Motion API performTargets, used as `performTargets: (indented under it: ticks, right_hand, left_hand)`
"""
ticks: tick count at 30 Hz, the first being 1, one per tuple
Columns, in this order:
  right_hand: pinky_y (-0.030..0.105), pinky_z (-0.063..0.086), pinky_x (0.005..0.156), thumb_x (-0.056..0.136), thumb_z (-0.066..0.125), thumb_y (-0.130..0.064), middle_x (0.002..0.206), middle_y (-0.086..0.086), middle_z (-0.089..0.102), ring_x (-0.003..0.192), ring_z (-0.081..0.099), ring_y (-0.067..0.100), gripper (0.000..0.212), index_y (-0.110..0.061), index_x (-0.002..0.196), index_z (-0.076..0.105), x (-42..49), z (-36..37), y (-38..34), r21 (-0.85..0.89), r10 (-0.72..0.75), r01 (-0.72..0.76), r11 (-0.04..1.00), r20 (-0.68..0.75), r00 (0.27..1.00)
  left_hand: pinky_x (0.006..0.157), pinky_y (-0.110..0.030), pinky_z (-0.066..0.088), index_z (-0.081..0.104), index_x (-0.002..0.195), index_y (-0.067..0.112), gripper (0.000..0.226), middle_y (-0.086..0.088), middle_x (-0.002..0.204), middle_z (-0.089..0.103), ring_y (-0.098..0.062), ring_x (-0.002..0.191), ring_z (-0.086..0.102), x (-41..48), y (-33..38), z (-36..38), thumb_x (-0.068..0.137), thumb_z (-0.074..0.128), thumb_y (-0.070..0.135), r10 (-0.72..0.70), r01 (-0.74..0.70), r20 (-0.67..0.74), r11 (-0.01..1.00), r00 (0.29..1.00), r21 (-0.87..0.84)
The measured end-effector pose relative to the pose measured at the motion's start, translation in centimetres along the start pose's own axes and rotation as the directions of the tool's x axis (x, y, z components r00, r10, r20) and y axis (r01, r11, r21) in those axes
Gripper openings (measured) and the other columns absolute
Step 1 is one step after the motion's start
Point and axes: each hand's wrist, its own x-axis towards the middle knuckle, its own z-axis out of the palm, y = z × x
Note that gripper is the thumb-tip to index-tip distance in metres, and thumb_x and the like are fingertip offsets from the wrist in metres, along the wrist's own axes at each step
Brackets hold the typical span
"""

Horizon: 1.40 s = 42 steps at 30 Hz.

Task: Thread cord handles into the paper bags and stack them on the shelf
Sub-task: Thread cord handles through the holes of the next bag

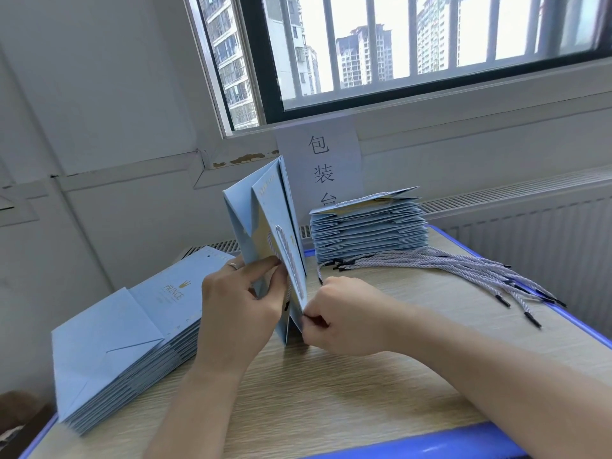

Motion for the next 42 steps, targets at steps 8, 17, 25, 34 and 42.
performTargets:
  ticks: [8, 17, 25, 34, 42]
  right_hand:
    - [0.035, 0.041, 0.055, 0.092, 0.051, -0.027, 0.047, 0.002, 0.033, 0.05, 0.031, 0.02, 0.045, -0.009, 0.054, 0.035, 0.0, -0.1, 0.0, -0.005, 0.002, -0.002, 1.0, 0.014, 1.0]
    - [0.035, 0.042, 0.054, 0.092, 0.051, -0.027, 0.047, 0.003, 0.032, 0.047, 0.03, 0.019, 0.046, -0.009, 0.054, 0.034, 0.0, -0.1, 0.0, 0.004, 0.0, -0.001, 1.0, 0.006, 1.0]
    - [0.036, 0.041, 0.053, 0.091, 0.05, -0.027, 0.047, 0.005, 0.032, 0.048, 0.029, 0.021, 0.044, -0.007, 0.055, 0.035, 0.0, 0.0, 0.0, 0.018, 0.0, 0.0, 1.0, 0.0, 1.0]
    - [0.036, 0.038, 0.052, 0.091, 0.052, -0.027, 0.048, 0.007, 0.031, 0.054, 0.031, 0.029, 0.047, -0.007, 0.054, 0.031, 0.2, 0.2, 0.0, 0.032, 0.016, -0.016, 0.999, 0.003, 1.0]
    - [0.036, 0.038, 0.053, 0.09, 0.052, -0.029, 0.049, 0.007, 0.029, 0.054, 0.031, 0.027, 0.046, -0.006, 0.055, 0.031, 0.2, 0.5, 0.3, 0.058, 0.015, -0.016, 0.998, 0.004, 1.0]
  left_hand:
    - [0.057, -0.027, 0.047, 0.073, 0.093, 0.047, 0.02, 0.021, 0.085, 0.071, -0.015, 0.073, 0.06, 0.0, 0.4, -0.1, 0.081, 0.064, 0.034, -0.076, 0.076, 0.003, 0.992, 0.997, -0.096]
    - [0.063, -0.025, 0.047, 0.076, 0.082, 0.042, 0.024, 0.018, 0.083, 0.068, -0.012, 0.067, 0.058, 0.0, 0.4, 0.1, 0.081, 0.077, 0.017, -0.13, 0.129, -0.031, 0.99, 0.991, -0.051]
    - [0.06, -0.015, 0.037, 0.081, 0.084, 0.026, 0.009, 0.014, 0.078, 0.066, -0.009, 0.061, 0.052, 0.0, 0.3, 0.5, 0.082, 0.075, 0.02, -0.131, 0.132, -0.052, 0.991, 0.99, 0.023]
    - [0.052, -0.022, 0.035, 0.072, 0.062, 0.016, 0.019, -0.001, 0.051, 0.061, -0.014, 0.049, 0.039, -0.2, -0.1, 1.1, 0.076, 0.063, 0.025, -0.101, 0.105, -0.047, 0.991, 0.994, 0.082]
    - [0.047, -0.011, 0.027, 0.064, 0.052, 0.015, 0.031, 0.012, 0.036, 0.037, -0.006, 0.047, 0.033, 0.0, -0.2, 1.0, 0.078, 0.077, 0.003, -0.135, 0.136, -0.019, 0.989, 0.991, 0.064]
